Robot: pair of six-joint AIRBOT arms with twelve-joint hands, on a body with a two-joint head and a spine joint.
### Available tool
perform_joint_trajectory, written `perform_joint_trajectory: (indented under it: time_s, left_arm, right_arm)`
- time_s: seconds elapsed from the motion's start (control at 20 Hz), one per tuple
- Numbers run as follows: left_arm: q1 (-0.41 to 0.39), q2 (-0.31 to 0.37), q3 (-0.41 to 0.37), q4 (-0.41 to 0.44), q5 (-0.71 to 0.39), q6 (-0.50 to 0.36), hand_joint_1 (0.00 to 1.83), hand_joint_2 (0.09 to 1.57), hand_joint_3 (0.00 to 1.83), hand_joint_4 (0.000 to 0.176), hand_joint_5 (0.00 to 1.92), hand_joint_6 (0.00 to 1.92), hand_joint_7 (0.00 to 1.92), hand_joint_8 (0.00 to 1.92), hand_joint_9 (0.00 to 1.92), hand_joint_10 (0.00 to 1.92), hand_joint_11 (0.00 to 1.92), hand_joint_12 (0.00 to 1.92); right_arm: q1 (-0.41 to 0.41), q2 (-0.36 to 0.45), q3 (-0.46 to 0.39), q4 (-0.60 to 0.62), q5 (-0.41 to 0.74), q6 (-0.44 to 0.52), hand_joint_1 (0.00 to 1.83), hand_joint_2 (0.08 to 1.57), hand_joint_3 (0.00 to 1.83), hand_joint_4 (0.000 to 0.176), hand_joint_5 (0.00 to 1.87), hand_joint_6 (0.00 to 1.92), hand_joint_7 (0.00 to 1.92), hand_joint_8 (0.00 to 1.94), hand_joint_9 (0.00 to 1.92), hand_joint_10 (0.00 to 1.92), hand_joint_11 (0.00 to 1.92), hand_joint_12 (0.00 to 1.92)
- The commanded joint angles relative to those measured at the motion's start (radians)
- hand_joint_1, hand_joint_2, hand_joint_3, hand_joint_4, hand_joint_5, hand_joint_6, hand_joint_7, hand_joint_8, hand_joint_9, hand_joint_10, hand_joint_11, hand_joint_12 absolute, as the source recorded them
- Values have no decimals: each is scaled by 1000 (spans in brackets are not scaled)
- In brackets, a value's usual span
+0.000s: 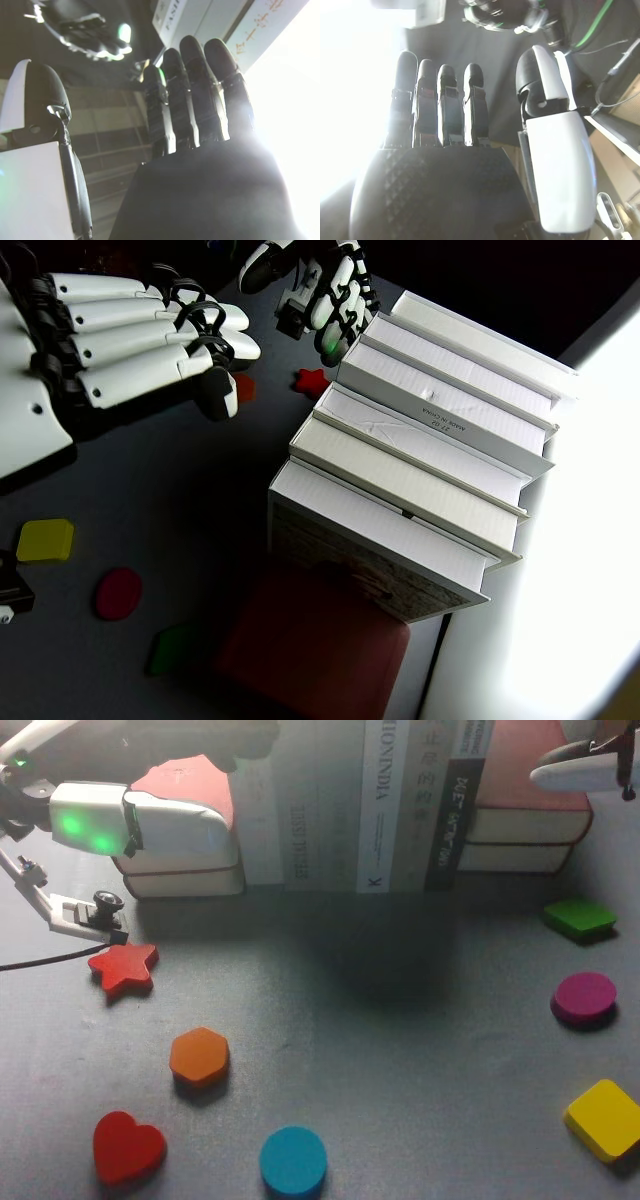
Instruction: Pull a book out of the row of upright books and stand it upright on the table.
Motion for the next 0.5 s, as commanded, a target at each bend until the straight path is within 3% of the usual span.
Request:
perform_joint_trajectory:
  time_s: [0.0,0.05,0.15,0.25,0.3,0.35,0.4,0.45]
  left_arm:
    - [-13,-4,2,-64,-95,-9,916,933,0,75,538,20,566,15,414,345,0,1566]
    - [-12,-4,2,-64,-95,-9,920,931,0,74,534,16,554,9,406,340,0,1554]
    - [-13,-5,5,-64,-94,-9,910,941,3,47,520,7,538,1,394,327,0,1492]
    - [-13,-6,5,-63,-95,-9,882,946,4,37,513,4,548,4,416,326,0,1456]
    - [-14,-6,4,-62,-95,-9,884,953,2,35,512,2,544,1,436,275,0,1416]
    - [-15,-7,4,-60,-96,-9,876,955,1,26,512,1,547,1,462,225,0,1413]
    - [-18,-8,5,-58,-96,-9,893,956,1,24,524,5,561,5,480,212,6,1446]
    - [-21,-10,5,-55,-96,-9,899,963,4,20,519,3,566,6,480,207,10,1456]
  right_arm:
    - [33,-5,6,68,37,3,774,1106,0,101,324,1,157,2,93,179,0,1182]
    - [47,-8,13,54,13,3,720,1101,0,101,300,0,150,0,77,132,0,997]
    - [66,-21,32,33,-18,3,688,1109,1,98,313,3,131,2,57,94,0,861]
    - [74,-39,57,29,-25,9,680,1121,1,98,317,1,132,1,88,90,0,1063]
    - [81,-48,68,28,-29,14,706,1117,0,85,310,0,122,0,79,84,0,1144]
    - [95,-58,79,20,-44,15,726,1111,0,92,319,3,129,2,89,93,0,1268]
    - [104,-62,84,11,-53,15,729,1100,0,120,327,4,127,0,107,108,0,1331]
    - [117,-68,89,-5,-70,15,726,1097,0,148,322,1,89,3,105,111,0,1268]
